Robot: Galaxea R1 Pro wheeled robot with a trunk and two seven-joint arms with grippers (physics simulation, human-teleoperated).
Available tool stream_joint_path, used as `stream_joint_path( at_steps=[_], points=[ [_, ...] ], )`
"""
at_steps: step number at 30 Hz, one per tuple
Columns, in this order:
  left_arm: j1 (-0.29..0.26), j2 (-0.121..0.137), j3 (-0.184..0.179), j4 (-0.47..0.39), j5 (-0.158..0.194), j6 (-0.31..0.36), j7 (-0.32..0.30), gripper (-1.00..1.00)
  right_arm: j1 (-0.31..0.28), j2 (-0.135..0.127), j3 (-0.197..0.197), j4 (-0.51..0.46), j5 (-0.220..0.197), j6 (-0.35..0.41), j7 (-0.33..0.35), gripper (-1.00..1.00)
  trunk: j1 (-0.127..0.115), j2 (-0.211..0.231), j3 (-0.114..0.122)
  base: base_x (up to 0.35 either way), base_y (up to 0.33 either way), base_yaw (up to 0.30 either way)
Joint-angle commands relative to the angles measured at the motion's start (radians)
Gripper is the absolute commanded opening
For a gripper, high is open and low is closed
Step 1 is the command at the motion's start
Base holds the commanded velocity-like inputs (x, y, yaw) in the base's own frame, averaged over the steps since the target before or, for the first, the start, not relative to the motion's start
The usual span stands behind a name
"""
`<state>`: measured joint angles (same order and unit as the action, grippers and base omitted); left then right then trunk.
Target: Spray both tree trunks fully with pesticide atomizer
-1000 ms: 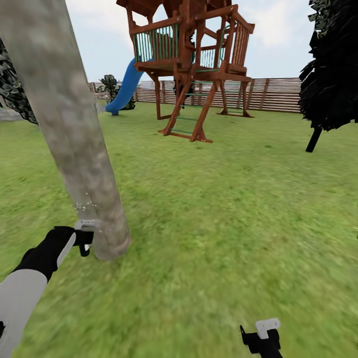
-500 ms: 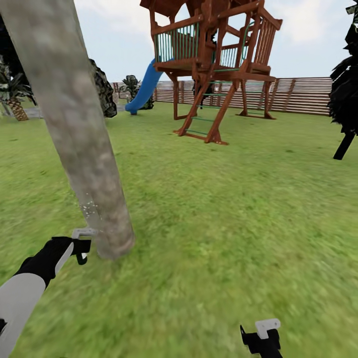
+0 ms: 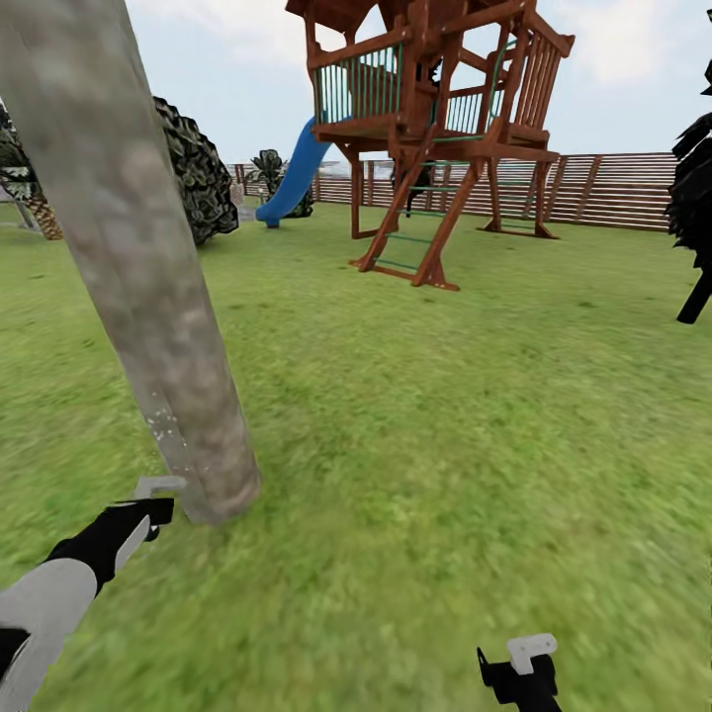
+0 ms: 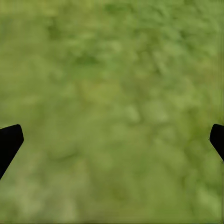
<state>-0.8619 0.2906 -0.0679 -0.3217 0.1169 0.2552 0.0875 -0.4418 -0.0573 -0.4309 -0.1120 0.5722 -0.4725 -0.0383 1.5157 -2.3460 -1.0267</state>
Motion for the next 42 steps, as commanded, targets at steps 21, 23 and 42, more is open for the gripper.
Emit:
stream_joint_path(
  at_steps=[21, 23, 42],
  points=[
    [0.005, -0.048, 0.002, 0.0, -0.007, -0.002, 0.009, -1.0, 0.0, 0.002, 0.0, 0.0, 0.0, 0.0, 0.0, 1.0, 0.0, 0.0, 0.0, 0.021, -0.266, 0.085],
    [0.009, -0.048, 0.002, -0.002, -0.007, -0.002, 0.01, -1.0, 0.0, 0.002, 0.0, 0.0, 0.0, 0.0, 0.0, 1.0, 0.0, 0.0, 0.0, 0.0, -0.276, 0.276],
    [0.011, -0.055, 0.002, -0.002, -0.005, -0.001, 0.012, -1.0, 0.0, 0.002, 0.0, 0.0, 0.0, 0.0, 0.0, 1.0, 0.0, 0.0, 0.0, 0.096, -0.25, 0.189]
  ],
)
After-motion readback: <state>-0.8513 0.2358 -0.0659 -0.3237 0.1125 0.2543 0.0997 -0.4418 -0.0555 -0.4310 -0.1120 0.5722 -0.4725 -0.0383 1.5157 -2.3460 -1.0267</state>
